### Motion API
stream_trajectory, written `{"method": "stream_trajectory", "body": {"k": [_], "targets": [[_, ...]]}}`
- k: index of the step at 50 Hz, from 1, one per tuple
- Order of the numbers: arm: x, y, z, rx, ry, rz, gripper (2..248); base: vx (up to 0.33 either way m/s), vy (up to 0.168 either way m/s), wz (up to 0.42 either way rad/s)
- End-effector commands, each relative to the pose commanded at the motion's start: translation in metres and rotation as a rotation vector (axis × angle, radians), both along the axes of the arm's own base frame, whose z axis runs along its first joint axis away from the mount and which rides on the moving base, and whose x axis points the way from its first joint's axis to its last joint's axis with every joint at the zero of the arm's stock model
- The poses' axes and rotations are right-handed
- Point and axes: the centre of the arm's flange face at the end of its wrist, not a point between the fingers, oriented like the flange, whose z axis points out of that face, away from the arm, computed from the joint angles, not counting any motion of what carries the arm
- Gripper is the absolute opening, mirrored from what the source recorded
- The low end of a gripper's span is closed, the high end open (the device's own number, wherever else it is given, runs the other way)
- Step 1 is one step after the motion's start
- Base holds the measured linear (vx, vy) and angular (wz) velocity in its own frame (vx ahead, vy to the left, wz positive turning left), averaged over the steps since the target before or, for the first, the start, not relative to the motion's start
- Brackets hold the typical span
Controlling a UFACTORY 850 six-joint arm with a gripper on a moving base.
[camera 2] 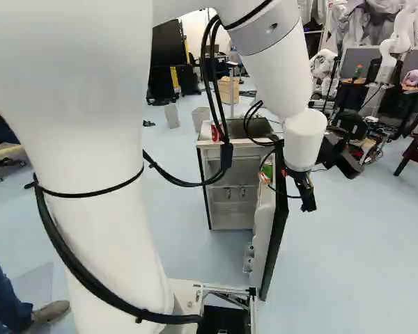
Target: Grab a drink from the fridge
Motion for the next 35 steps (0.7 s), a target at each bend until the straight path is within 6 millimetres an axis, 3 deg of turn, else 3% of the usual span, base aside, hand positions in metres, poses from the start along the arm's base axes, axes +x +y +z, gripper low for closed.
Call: {"method": "stream_trajectory", "body": {"k": [35], "targets": [[0.002,0.029,0.0,0.006,0.005,0.043,247,0.0,0.0,0.0]]}}
